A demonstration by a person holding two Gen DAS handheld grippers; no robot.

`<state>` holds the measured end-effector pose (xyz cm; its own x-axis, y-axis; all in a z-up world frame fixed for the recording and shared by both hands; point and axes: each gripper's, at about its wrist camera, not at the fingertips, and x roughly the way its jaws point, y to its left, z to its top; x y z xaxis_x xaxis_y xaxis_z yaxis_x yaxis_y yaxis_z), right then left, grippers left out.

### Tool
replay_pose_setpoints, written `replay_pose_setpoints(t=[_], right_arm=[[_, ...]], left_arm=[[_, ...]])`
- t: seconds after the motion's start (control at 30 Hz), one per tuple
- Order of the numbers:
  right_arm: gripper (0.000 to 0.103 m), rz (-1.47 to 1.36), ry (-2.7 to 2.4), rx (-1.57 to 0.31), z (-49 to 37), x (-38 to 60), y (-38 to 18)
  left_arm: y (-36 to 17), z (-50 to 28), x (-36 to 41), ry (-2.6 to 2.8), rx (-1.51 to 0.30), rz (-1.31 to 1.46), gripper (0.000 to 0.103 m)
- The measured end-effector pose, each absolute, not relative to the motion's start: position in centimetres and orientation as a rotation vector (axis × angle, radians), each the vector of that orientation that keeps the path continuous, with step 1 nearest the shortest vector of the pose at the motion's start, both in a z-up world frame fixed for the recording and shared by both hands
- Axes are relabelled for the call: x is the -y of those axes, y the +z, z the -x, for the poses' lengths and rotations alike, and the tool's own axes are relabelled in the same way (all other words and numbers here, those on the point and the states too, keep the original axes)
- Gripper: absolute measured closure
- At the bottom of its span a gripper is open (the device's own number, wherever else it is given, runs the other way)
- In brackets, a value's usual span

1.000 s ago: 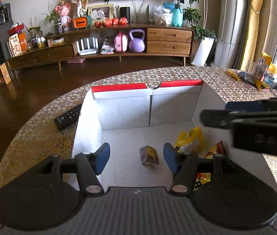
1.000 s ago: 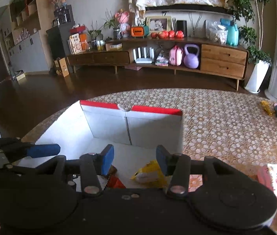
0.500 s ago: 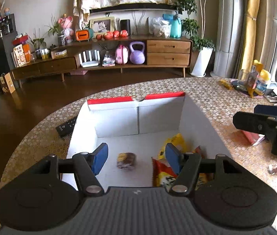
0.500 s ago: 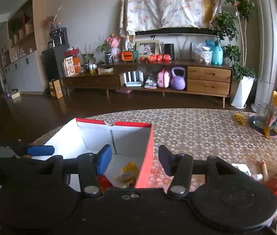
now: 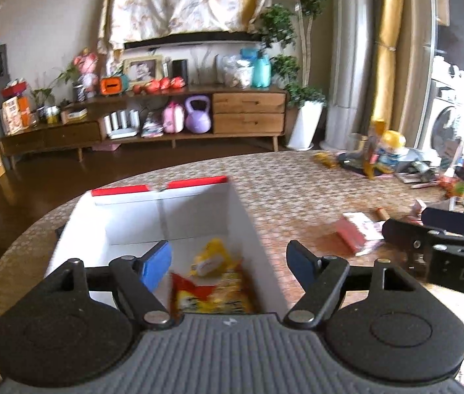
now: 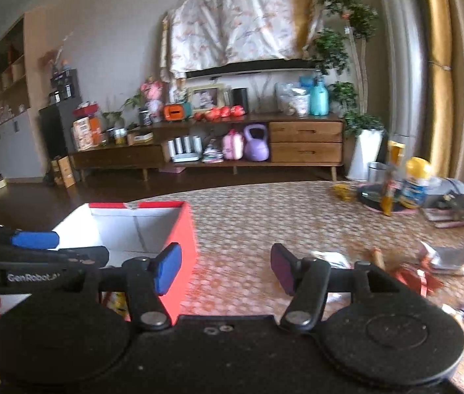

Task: Organize snacks
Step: 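Move both tools back over the table toward the remaining snacks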

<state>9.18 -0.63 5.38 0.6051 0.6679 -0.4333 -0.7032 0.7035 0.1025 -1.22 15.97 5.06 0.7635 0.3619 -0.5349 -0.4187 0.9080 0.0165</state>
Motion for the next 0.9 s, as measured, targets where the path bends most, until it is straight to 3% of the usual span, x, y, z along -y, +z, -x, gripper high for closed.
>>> replay_pose_setpoints(t=[0.23, 0.9], right_arm=[[0.039, 0.06, 0.693, -0.461, -10.2, 5.6, 3.8], [0.026, -0.045, 0.401, -0.509, -14.5, 17.5, -2.4]], left_arm=[[3.9, -0.8, -11.4, 0.336, -0.54, 0.083, 0.021], [-2.7, -7.1, -1.5, 0.134, -0.577, 0.004, 0.02]])
